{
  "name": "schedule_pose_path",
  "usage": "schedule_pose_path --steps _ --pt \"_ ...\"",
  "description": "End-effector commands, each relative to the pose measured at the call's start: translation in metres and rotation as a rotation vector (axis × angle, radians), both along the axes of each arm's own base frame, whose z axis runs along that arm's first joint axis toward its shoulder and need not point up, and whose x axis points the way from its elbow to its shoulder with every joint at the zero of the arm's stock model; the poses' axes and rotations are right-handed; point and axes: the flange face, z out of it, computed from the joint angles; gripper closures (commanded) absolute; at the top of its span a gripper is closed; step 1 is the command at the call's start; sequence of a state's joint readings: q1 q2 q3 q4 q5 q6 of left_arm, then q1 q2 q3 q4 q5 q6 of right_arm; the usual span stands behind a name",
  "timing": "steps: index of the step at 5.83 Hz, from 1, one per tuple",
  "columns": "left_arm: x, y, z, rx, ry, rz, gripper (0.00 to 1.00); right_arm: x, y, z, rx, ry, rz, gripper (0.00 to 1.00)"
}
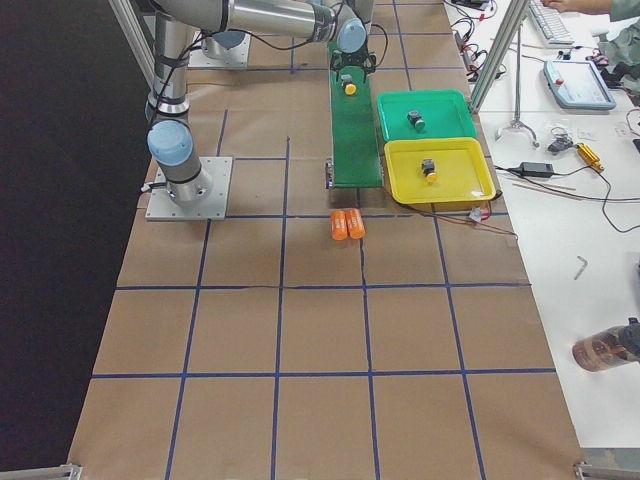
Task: Sort buttons by color to trays
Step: 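Grasp the next yellow button on the belt with right while left grasps green button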
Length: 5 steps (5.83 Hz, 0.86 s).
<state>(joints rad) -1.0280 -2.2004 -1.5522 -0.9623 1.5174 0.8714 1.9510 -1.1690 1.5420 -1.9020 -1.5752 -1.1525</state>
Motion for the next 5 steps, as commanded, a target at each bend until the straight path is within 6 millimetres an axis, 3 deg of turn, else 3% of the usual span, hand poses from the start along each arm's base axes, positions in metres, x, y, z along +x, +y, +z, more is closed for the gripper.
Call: schedule_pose_path --steps 1,3,4,5 --pt "0.000 0.000 -0.001 -0.003 0.000 -0.010 0.95 0.020 0.014 -0.050 0.035 0.017 0.033 0.00" --pt "-0.001 -0.001 0.023 -0.026 -0.012 -0.024 1.00 -0.006 0.019 -0.078 -0.046 -0.004 0.132 0.00" --pt "-0.019 0.000 0.062 -0.027 -0.014 -0.088 1.00 -0.024 0.007 -0.077 -0.058 -0.007 0.101 0.26" --pt "-0.050 0.009 0.095 -0.037 -0.020 -0.307 1.00 -0.052 -0.008 -0.076 -0.066 0.034 0.074 0.73"
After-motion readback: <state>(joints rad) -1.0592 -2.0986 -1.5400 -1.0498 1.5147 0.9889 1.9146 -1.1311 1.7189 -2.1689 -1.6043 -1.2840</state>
